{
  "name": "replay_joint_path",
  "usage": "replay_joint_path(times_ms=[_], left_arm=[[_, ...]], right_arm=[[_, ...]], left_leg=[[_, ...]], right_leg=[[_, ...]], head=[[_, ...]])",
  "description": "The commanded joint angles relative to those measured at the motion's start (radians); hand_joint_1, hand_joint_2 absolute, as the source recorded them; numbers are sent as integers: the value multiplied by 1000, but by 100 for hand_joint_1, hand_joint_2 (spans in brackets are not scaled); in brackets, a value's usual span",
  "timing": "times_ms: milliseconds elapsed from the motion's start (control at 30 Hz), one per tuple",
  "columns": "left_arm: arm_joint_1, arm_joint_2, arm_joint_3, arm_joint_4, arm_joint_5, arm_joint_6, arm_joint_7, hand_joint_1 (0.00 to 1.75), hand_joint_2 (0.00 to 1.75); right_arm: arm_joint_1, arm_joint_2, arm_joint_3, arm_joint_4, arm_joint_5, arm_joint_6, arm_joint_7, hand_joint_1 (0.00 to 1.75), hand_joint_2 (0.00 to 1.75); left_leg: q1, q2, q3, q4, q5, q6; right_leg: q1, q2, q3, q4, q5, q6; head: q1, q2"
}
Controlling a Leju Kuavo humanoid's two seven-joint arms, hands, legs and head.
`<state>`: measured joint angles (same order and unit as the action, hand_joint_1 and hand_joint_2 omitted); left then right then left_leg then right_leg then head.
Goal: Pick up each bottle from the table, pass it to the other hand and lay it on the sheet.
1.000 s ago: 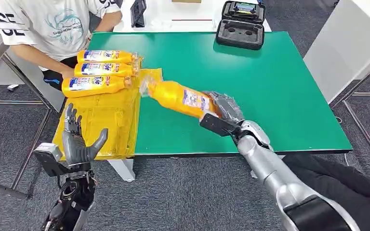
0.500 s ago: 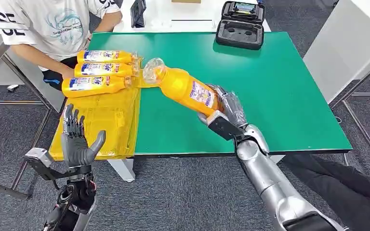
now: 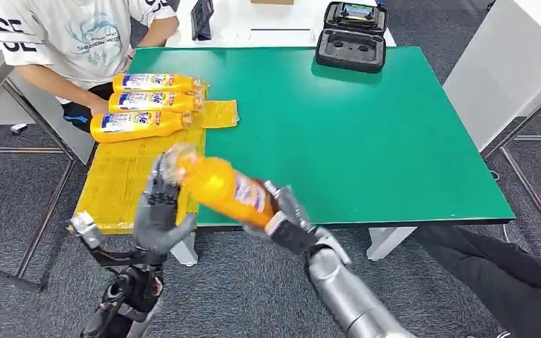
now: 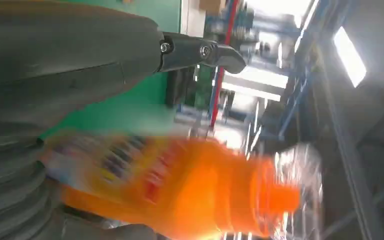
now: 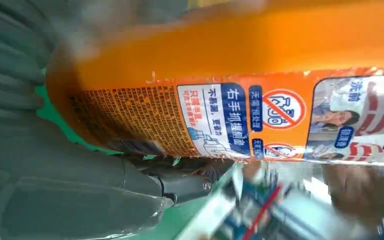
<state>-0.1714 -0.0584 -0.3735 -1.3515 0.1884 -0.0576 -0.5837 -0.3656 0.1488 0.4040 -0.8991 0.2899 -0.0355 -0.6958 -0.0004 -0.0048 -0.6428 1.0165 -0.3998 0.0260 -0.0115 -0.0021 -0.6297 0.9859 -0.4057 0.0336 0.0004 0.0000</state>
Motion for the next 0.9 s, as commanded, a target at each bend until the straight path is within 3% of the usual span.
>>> replay_joint_path(times_ms=[33,300,333,567,667,900], left_arm=[[-101,9,-114,140,-8,-2,-4,0,175],[-119,9,-153,172,-44,-16,-2,0,175],[-117,9,-153,169,-46,-16,-2,0,175],[-121,16,-153,180,-72,-19,11,0,175],[-121,16,-153,180,-72,-19,11,0,175],[-121,16,-153,180,-72,-19,11,0,175]], right_arm=[[11,42,49,139,25,27,-2,175,175],[37,31,31,103,51,50,4,175,175],[42,29,29,100,51,50,2,175,175],[61,26,16,79,59,49,7,175,175],[61,26,16,79,59,49,7,175,175],[61,26,16,79,59,49,7,175,175]], left_leg=[[1,-1,6,-1,-2,-1],[1,-1,13,-2,-4,-2],[1,-2,5,-1,-1,-1],[1,-1,9,-1,-3,-2],[0,0,3,-1,-1,-1],[0,0,4,-1,-1,-1]], right_leg=[[1,-1,6,-1,-2,-1],[1,-1,13,-2,-5,-2],[1,-2,5,-1,-2,-1],[1,-1,9,-1,-3,-2],[0,-1,3,-1,-1,-1],[0,-1,4,-1,-1,-1]], head=[[0,0],[0,0],[0,0],[0,0],[0,0],[0,0]])
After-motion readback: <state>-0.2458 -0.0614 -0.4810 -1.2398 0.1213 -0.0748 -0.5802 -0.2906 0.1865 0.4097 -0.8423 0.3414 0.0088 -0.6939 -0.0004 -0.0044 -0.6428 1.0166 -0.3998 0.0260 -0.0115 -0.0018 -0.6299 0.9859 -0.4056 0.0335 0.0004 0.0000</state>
